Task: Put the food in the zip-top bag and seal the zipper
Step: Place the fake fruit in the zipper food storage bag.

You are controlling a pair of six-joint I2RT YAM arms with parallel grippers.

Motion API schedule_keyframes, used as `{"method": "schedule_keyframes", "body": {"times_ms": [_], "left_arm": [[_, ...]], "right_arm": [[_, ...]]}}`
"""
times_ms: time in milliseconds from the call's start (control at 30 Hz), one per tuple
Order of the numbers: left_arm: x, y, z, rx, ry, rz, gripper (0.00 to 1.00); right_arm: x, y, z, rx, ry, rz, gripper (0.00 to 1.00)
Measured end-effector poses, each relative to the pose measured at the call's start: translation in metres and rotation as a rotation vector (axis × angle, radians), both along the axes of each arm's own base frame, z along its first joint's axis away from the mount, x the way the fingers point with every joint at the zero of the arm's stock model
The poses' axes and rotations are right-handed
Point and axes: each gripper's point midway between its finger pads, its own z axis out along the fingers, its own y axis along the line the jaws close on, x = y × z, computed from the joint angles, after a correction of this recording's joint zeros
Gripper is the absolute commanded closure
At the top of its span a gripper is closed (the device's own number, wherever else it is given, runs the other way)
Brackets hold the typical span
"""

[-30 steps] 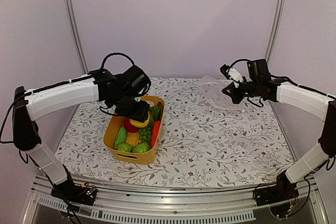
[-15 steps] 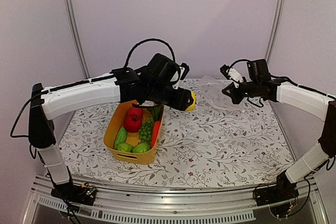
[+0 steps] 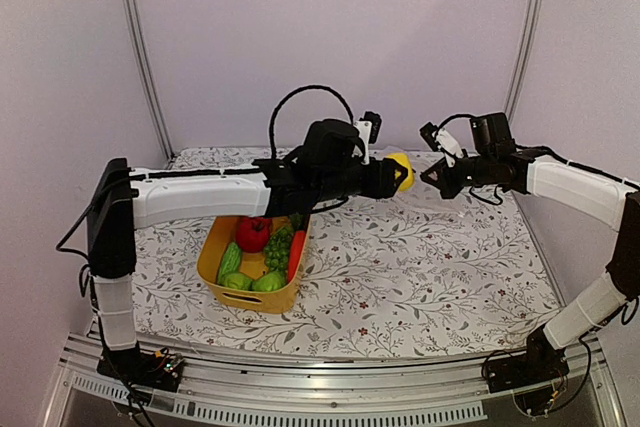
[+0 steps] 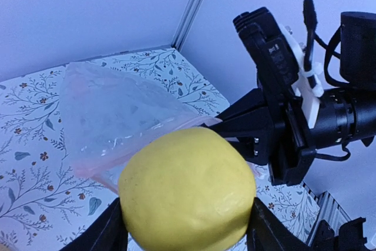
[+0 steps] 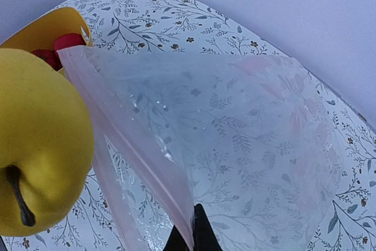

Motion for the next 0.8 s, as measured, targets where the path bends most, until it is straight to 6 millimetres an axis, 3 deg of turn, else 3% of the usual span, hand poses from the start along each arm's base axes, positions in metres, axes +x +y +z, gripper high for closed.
{"method": "schedule_keyframes", "body": {"times_ms": [333, 600, 800], "left_arm": [[0.021, -0.016, -0.045, -0.013, 0.012, 0.068, 0.50], [0.050, -0.021, -0.038, -0.065, 0.012, 0.215, 0.47], [0.065, -0.022, -0.039, -0.081, 0.033, 0.302, 0.30]], "right_arm": [[0.001, 0.001, 0.004, 0.025, 0.017, -0.018, 1.00], [-0.004, 0.007, 0.006, 0.054, 0.033, 0.014, 1.00], [-0.007, 0.010, 0.009, 0.073, 0.038, 0.029, 1.00]]}}
